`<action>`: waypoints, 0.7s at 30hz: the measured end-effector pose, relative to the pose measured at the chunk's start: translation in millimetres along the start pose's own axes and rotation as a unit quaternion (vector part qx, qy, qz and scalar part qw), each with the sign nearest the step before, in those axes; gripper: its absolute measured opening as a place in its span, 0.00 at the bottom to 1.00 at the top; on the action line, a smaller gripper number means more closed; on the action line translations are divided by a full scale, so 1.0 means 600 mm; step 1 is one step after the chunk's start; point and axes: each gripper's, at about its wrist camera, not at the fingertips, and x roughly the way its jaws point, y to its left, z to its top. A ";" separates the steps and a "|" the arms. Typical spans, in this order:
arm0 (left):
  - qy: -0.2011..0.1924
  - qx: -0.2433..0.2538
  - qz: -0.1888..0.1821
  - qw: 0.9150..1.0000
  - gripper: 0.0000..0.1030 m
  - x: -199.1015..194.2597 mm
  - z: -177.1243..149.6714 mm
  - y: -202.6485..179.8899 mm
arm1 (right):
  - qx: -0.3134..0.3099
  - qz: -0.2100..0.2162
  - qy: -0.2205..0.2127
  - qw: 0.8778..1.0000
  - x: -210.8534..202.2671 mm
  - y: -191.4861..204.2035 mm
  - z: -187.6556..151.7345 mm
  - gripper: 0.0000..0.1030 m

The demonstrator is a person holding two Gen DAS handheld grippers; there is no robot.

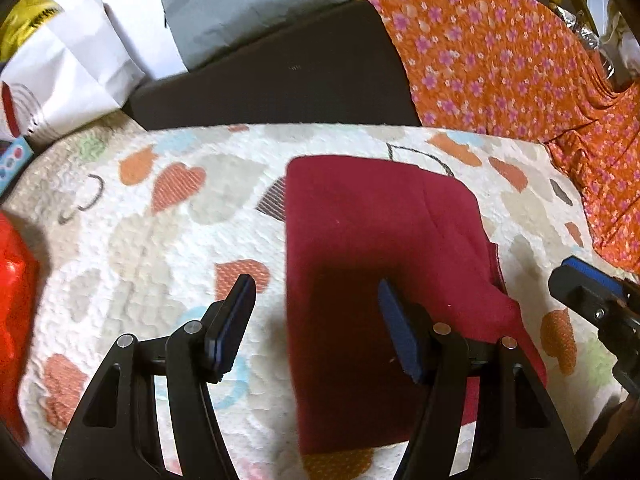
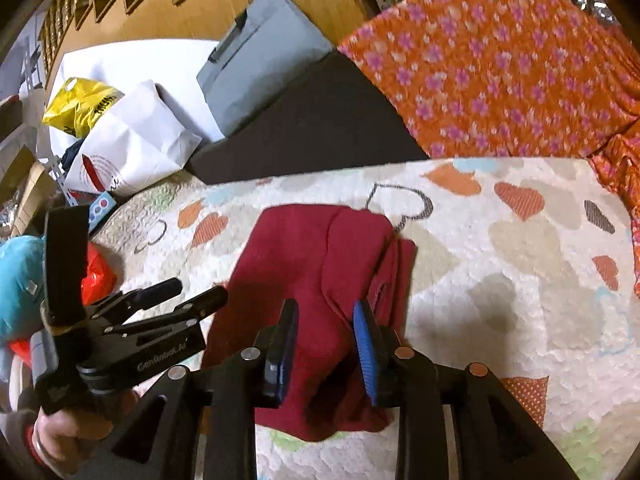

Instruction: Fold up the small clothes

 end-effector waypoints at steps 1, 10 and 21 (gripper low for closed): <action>-0.005 0.000 0.003 1.000 0.61 -0.008 -0.001 0.002 | 0.000 0.002 0.000 1.000 0.001 0.002 0.002 0.32; -0.022 0.006 0.019 1.000 0.62 -0.027 -0.001 0.010 | -0.005 -0.011 0.013 1.000 0.017 0.010 0.005 0.35; -0.024 0.009 0.015 1.000 0.62 -0.023 0.001 0.004 | -0.009 -0.005 0.023 1.000 0.024 0.011 0.004 0.38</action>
